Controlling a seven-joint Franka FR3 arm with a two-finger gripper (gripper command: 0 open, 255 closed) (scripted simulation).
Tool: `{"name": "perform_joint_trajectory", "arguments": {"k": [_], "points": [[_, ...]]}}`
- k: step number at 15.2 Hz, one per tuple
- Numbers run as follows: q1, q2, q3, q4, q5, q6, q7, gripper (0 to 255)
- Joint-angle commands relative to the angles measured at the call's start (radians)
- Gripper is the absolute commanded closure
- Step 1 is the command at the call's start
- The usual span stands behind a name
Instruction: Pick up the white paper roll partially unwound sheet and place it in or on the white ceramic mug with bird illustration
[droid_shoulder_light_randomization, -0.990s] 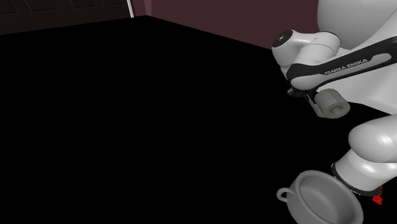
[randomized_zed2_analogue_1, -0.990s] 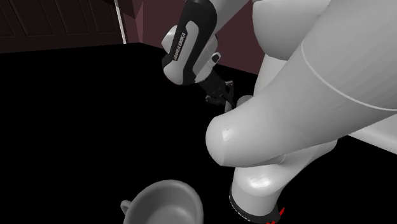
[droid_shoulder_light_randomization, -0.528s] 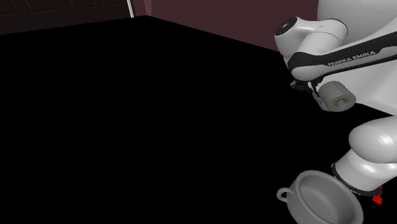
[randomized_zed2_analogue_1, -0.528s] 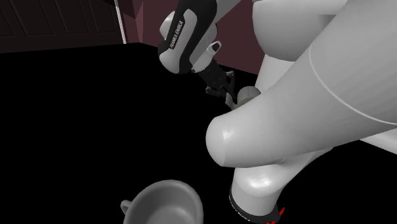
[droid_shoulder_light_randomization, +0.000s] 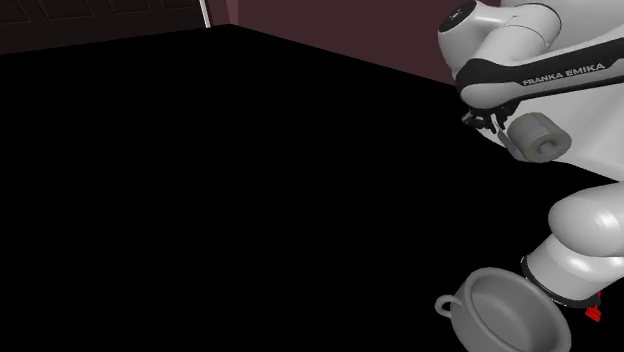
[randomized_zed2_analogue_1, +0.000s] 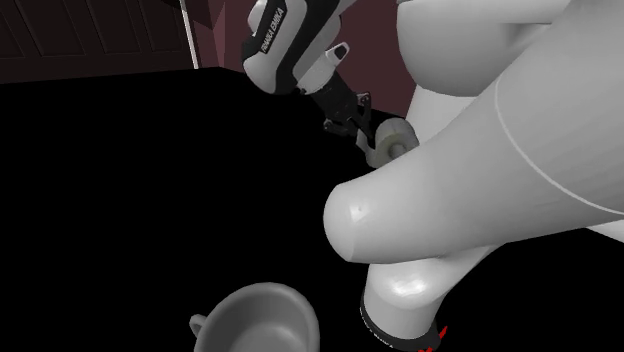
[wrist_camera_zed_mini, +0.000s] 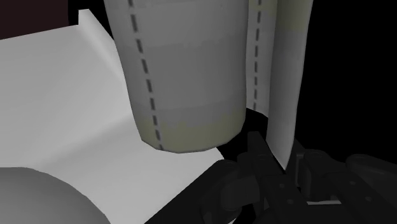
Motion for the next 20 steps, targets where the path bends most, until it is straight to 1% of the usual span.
{"name": "perform_joint_trajectory", "arguments": {"k": [1, 2, 7, 11, 16, 20], "points": [[0.000, -0.011, -0.004, 0.019, 0.002, -0.024, -0.019, 255], [0.001, -0.014, -0.005, 0.026, 0.003, -0.032, -0.025, 255], [0.094, -0.113, 0.080, -0.012, 0.121, -0.141, 0.030, 255], [0.167, -0.166, 0.156, -0.015, 0.222, -0.231, 0.086, 255], [0.245, -0.198, 0.259, 0.013, 0.351, -0.336, 0.172, 255], [0.291, -0.198, 0.346, 0.059, 0.451, -0.410, 0.251, 255]]}}
